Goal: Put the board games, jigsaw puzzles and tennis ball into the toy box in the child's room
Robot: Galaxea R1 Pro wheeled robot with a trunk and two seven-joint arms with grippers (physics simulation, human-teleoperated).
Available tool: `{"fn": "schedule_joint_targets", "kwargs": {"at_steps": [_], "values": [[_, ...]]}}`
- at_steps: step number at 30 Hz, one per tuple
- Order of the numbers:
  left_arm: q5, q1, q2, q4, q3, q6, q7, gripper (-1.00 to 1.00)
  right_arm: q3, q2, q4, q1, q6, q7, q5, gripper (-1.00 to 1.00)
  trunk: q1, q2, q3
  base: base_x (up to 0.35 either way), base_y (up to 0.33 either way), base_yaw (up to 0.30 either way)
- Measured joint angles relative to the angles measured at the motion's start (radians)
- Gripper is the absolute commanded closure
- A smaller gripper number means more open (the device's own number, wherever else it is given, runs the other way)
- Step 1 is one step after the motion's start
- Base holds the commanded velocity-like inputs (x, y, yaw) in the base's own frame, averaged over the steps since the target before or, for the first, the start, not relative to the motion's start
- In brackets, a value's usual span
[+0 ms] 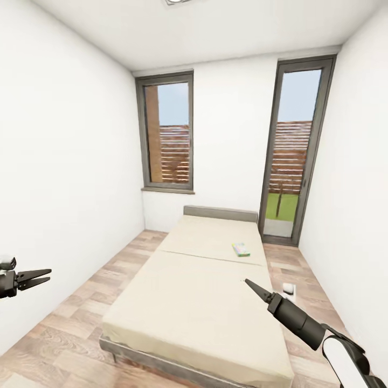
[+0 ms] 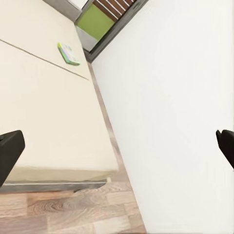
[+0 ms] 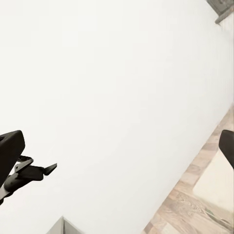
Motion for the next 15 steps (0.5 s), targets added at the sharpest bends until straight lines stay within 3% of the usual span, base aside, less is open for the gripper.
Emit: {"fn": "schedule_joint_targets", "kwargs": {"at_steps": [15], "values": [[0.0, 0.0, 0.0, 0.0, -0.001, 0.0, 0.0, -1.0, 0.0, 0.0, 0.0, 0.0, 0.001, -0.002, 0.001, -1.0, 0.0, 0.0, 0.0, 0.0, 0.0, -0.279]]}}
